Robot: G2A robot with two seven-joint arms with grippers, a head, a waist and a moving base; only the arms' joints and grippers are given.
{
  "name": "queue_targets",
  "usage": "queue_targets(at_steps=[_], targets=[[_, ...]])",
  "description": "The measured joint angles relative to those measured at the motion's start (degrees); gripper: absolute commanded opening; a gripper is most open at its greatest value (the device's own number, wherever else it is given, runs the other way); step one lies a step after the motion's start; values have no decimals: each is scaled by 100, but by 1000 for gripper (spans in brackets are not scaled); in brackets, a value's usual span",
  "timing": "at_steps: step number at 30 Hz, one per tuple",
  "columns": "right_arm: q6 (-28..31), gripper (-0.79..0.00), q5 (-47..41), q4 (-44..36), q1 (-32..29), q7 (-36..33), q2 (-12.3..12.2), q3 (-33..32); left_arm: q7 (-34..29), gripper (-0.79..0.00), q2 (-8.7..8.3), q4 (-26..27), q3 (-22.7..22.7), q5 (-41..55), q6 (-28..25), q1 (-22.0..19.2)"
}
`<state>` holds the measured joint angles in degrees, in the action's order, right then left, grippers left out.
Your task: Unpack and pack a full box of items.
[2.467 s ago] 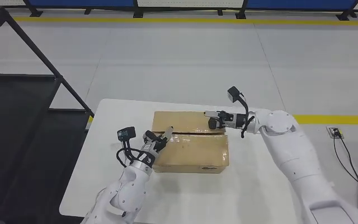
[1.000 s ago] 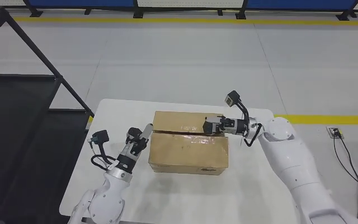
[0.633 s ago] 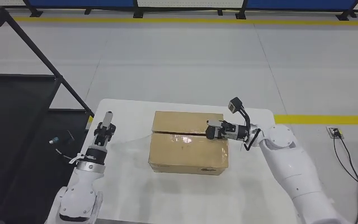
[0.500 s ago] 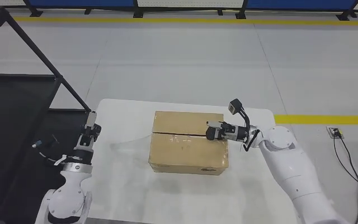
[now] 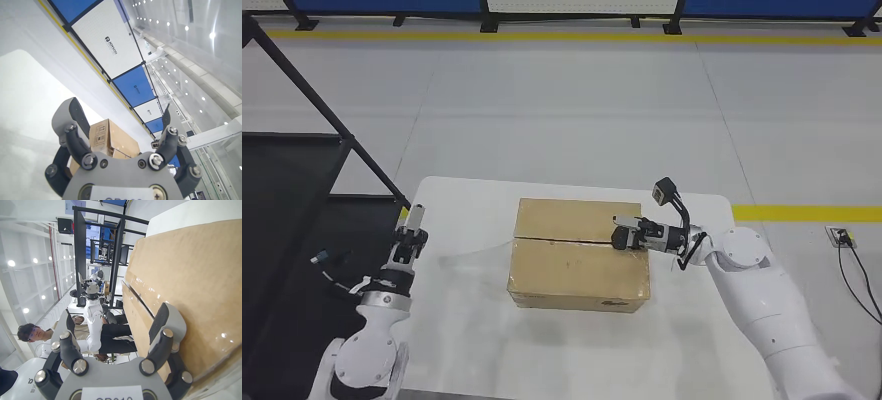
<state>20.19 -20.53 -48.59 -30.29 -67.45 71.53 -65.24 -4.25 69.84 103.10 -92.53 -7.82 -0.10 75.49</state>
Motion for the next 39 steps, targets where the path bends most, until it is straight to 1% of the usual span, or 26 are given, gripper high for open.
queue_targets(at_steps=[3, 8, 14, 18, 21, 24, 27, 32, 36, 39], targets=[[-4, 0, 3, -11, -8, 9, 0, 0, -190, 0, 5, -254, 81, 61, 130, -56], [-148, 0, 109, -345, -201, 229, -33, -20, -483, 0, 23, -623, 239, 269, 324, -96], [-217, 0, 139, -522, -290, 233, -73, -66, -1113, 0, 15, -883, 379, 430, 327, 29], [-230, 0, 135, -580, -305, 217, -85, -69, -1421, 0, 16, -1071, 532, 445, 304, -22], [-251, 0, 137, -604, -301, 216, -91, -60, -1514, 0, 27, -1261, 658, 463, 318, -132], [-272, 0, 145, -625, -294, 199, -96, -46, -1521, 0, 62, -1594, 809, 630, 397, -376], [-278, 0, 156, -653, -295, 199, -103, -40, -1359, 0, 120, -1993, 1001, 814, 437, -702], [-309, 0, 178, -731, -331, 214, -125, -57, -1117, 0, 243, -2637, 1214, 1600, 461, -1208], [-347, 0, 201, -834, -385, 232, -149, -88, -1092, 0, 331, -3123, 1314, 2259, 554, -1560], [-385, 0, 228, -922, -427, 256, -168, -108, -992, 0, 378, -3454, 1388, 2469, 609, -1801]])
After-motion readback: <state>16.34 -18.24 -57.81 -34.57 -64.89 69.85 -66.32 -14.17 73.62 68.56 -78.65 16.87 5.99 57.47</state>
